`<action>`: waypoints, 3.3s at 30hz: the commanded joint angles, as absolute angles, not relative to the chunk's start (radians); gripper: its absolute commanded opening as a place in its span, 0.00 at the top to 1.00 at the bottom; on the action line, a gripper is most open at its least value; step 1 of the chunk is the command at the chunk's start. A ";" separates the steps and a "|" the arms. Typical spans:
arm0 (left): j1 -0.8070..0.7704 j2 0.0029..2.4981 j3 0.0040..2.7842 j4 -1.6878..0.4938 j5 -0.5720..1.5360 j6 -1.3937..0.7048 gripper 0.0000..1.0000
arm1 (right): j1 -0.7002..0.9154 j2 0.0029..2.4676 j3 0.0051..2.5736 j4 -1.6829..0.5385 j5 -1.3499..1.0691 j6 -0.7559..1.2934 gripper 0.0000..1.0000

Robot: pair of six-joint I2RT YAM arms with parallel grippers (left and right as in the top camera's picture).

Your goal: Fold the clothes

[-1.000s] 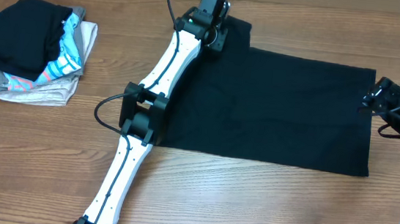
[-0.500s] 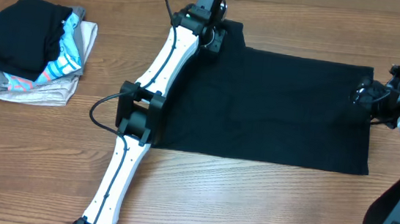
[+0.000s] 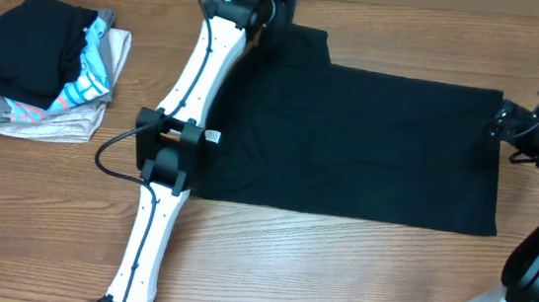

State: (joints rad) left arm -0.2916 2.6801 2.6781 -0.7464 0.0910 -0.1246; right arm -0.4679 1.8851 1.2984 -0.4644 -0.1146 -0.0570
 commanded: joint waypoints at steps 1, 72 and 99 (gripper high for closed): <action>-0.281 2.664 2.686 -0.759 0.097 -0.135 0.34 | -0.467 1.930 1.327 -0.464 -0.144 -0.109 0.06; -0.308 2.875 2.638 -0.550 -0.009 -0.176 0.33 | -0.412 2.302 1.583 -0.253 -0.083 -0.147 0.04; -0.308 2.875 2.619 -0.583 -0.044 -0.180 0.64 | -0.404 2.302 1.583 -0.298 -0.084 -0.163 0.30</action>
